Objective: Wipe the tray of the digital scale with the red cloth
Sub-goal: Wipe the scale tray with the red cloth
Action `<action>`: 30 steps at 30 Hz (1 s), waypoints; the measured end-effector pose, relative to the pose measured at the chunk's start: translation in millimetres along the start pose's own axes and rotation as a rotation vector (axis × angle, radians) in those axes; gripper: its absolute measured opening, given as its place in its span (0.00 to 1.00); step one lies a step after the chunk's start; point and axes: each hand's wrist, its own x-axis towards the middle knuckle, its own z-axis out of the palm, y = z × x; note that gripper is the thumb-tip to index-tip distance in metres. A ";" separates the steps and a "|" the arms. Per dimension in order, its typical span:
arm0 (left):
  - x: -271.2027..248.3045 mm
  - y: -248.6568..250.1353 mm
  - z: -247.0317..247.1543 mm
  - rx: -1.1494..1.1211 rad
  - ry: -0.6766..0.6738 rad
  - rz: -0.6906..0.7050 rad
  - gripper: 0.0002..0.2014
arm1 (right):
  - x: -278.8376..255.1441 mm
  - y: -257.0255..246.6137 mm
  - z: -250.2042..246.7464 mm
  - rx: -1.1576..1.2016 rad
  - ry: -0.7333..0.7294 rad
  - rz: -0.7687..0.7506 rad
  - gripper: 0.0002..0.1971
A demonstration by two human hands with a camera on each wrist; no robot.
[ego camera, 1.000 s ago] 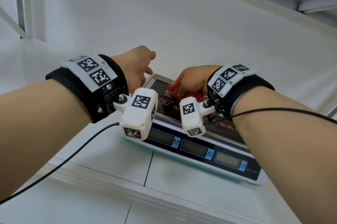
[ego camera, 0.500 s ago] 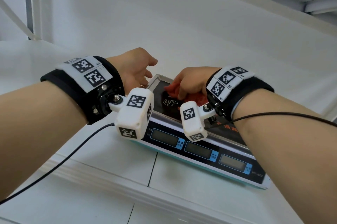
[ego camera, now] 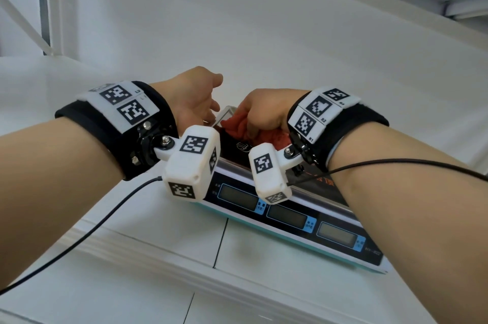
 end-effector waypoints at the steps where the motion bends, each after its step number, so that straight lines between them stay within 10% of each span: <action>1: -0.9 0.0 0.4 0.004 -0.003 0.002 0.37 | -3.2 -0.7 -2.8 -0.013 -0.032 0.000 0.24; 10: -5.5 -1.4 -3.5 0.001 -0.014 -0.006 0.38 | 12.2 5.3 -0.6 0.105 0.186 0.025 0.19; 17: 1.9 -1.3 -9.5 -0.037 -0.069 -0.011 0.41 | -0.3 -16.1 3.1 -0.270 0.060 -0.088 0.19; 30: 18.5 2.2 -17.3 -0.060 -0.096 -0.035 0.45 | -21.1 -11.5 -4.7 -0.163 -0.031 -0.187 0.27</action>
